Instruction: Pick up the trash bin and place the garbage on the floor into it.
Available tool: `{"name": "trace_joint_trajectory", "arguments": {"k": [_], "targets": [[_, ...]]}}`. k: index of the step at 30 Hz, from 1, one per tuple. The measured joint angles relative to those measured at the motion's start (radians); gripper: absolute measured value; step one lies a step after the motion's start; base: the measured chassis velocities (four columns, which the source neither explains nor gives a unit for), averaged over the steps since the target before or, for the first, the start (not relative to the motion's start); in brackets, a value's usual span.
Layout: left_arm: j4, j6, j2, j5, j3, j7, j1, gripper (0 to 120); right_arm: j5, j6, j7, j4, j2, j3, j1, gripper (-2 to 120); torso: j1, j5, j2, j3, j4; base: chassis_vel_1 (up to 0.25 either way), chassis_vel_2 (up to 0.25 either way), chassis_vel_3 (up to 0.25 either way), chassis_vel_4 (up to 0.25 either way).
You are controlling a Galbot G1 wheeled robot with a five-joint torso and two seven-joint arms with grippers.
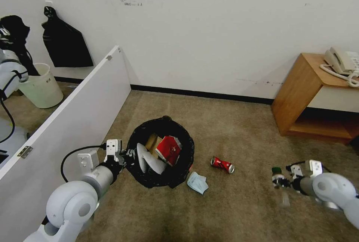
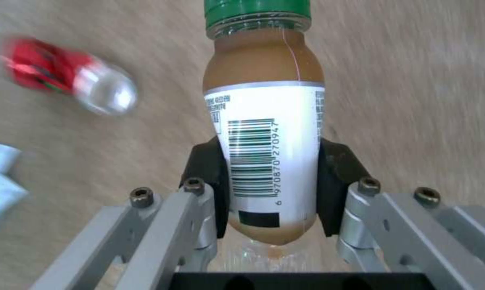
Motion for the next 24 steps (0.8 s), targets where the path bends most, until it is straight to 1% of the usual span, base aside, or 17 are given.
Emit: {"name": "trace_joint_trajectory", "arguments": {"k": [2, 5, 7, 11, 13, 14, 15, 16, 18, 19, 20, 22, 24], "targets": [[-0.007, 0.001, 0.005, -0.006, -0.008, -0.005, 0.008, 0, -0.001, 0.011, 0.004, 0.058, -0.02, 0.002, 0.031, 29, 0.0, -0.0003, 0.0, 0.0, 0.0, 0.0, 0.0, 0.0, 0.0], [-0.01, 0.002, 0.006, -0.013, -0.012, -0.011, 0.01, 0, -0.004, 0.02, 0.006, 0.088, -0.026, 0.002, 0.053, 29, 0.0, -0.0002, 0.0, 0.0, 0.0, 0.0, 0.0, 0.0, 0.0], [-0.015, 0.003, 0.006, -0.03, -0.013, -0.022, 0.007, 0, -0.003, 0.036, 0.027, 0.148, -0.037, 0.01, 0.091, 29, 0.0, -0.0002, 0.0, 0.0, -0.0001, 0.0, 0.0, 0.0, 0.0], [-0.016, 0.004, 0.008, -0.042, -0.013, -0.026, 0.005, 0, 0.008, 0.047, 0.04, 0.196, -0.048, 0.016, 0.119, 29, 0.0, -0.0002, 0.0, 0.0, -0.0002, 0.0, 0.0, 0.0, 0.0], [-0.015, 0.004, 0.011, -0.057, -0.012, -0.026, 0.002, 0, 0.002, 0.083, 0.039, 0.245, -0.055, 0.018, 0.15, 29, 0.0, -0.0003, 0.0, 0.0, -0.0002, 0.0, 0.0, 0.0, 0.0], [-0.015, 0.004, 0.011, -0.057, -0.012, -0.026, 0.002, 0, 0.002, 0.083, 0.039, 0.245, -0.055, 0.018, 0.15, 29, 0.0, -0.0003, 0.0, 0.0, -0.0002, 0.0, 0.0, 0.0, 0.0], [-0.012, 0.004, 0.012, -0.065, -0.01, -0.026, 0.002, 0, -0.005, 0.103, 0.036, 0.261, -0.055, 0.015, 0.163, 29, 0.0, -0.0003, 0.0, 0.0, -0.0003, 0.0, 0.0, 0.0, 0.0], [-0.008, 0.005, 0.013, -0.082, -0.006, -0.026, 0.003, 0, -0.031, 0.152, 0.017, 0.289, -0.046, 0.002, 0.187, 29, 0.0, -0.0004, 0.0, 0.0, -0.0005, 0.0, 0.0, 0.0, 0.0], [-0.007, 0.005, 0.013, -0.085, -0.005, -0.026, 0.003, 0, -0.038, 0.16, 0.012, 0.294, -0.044, -0.001, 0.193, 29, 0.0, -0.0004, 0.0, 0.0, -0.0005, 0.0, 0.0, 0.0, 0.0], [-0.005, 0.007, 0.018, -0.109, -0.001, -0.027, 0.003, 0, -0.095, 0.233, -0.025, 0.335, -0.022, -0.028, 0.236, 29, 0.0, -0.0002, 0.0, 0.0, -0.0001, 0.0, 0.0, 0.0, 0.0], [-0.005, 0.007, 0.018, -0.109, -0.001, -0.027, 0.003, 0, -0.095, 0.233, -0.025, 0.335, -0.022, -0.028, 0.236, 29, 0.0, -0.0002, 0.0, 0.0, -0.0001, 0.0, 0.0, 0.0, 0.0], [-0.001, 0.013, 0.026, -0.127, 0.001, -0.033, -0.003, 0, -0.158, 0.284, -0.044, 0.39, -0.009, -0.045, 0.275, 29, 0.0, -0.0001, 0.0, 0.0, -0.0001, 0.0, 0.0, 0.0, 0.0], [0.0, 0.015, 0.029, -0.134, 0.003, -0.036, -0.005, 0, -0.172, 0.295, -0.047, 0.407, -0.008, -0.046, 0.285, 29, 0.0, -0.0003, 0.0, 0.0, -0.0001, 0.0, 0.0, 0.0, 0.0]]}}
